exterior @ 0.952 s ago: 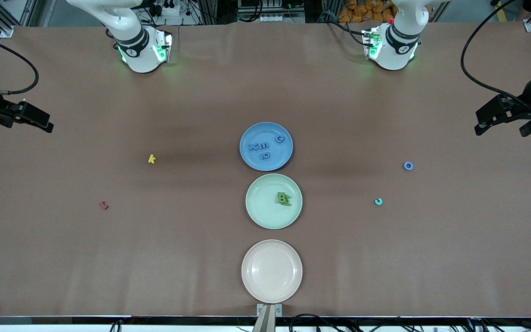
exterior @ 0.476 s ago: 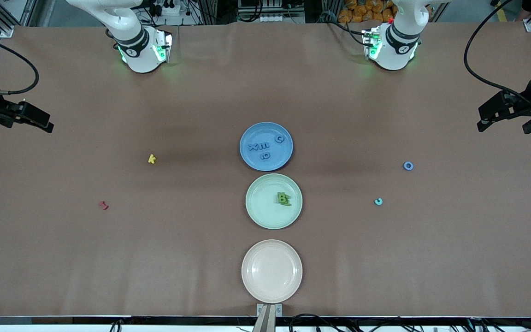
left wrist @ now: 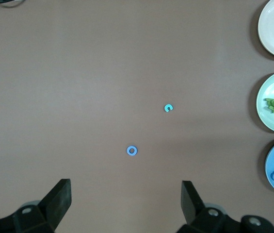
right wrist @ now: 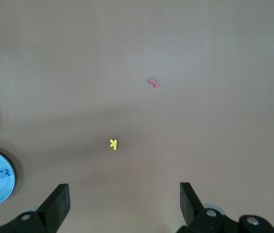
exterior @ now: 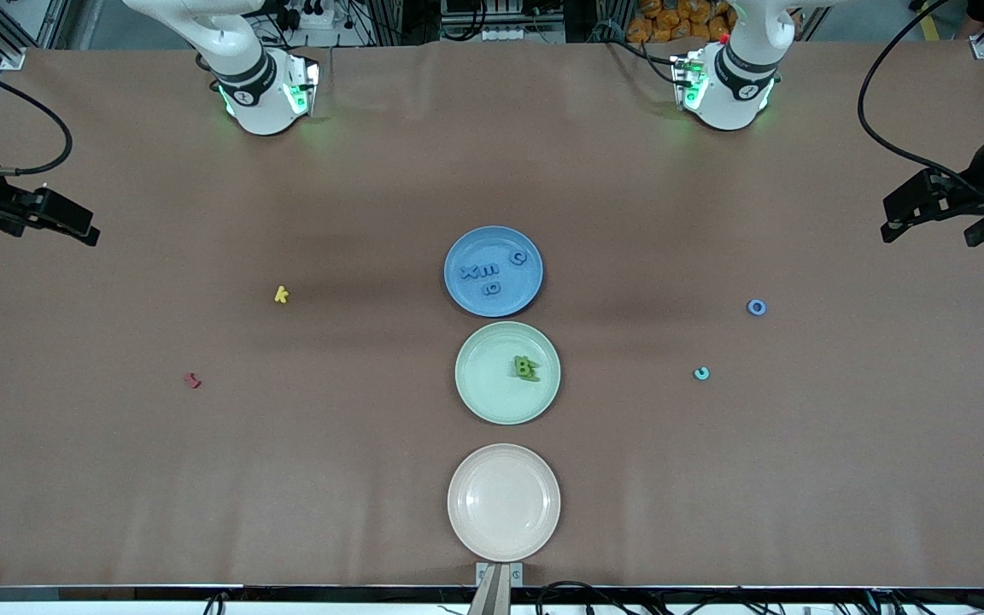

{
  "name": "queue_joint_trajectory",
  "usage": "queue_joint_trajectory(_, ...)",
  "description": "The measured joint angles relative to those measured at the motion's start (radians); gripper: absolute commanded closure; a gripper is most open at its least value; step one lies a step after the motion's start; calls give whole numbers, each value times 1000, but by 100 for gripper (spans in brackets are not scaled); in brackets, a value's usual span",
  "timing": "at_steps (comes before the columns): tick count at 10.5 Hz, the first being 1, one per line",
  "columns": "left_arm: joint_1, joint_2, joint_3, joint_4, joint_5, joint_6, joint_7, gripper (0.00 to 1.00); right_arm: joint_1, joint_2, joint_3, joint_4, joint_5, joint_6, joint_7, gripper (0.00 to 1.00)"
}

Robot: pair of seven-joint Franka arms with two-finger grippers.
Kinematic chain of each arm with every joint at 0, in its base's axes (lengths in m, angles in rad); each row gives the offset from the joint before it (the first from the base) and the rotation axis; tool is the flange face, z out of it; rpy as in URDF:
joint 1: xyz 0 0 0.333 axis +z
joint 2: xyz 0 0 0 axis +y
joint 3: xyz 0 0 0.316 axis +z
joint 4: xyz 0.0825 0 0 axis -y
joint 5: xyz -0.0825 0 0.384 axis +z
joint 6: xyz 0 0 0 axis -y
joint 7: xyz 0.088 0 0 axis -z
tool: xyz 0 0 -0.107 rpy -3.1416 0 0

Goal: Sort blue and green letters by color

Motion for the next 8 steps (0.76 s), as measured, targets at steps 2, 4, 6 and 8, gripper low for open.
queue_joint_trajectory(2,-2,0,-4,-3,0,-9,2,0,0,0,0,0,0,0,0,0)
queue_joint_trajectory(4,-6,0,-15,-9,0,-14,2,0,0,0,0,0,0,0,0,0)
queue_joint_trajectory(6,-6,0,-15,-16,0,-16,2,0,0,0,0,0,0,0,0,0)
queue_joint_trajectory(8,-6,0,-15,-16,0,-16,2,0,0,0,0,0,0,0,0,0)
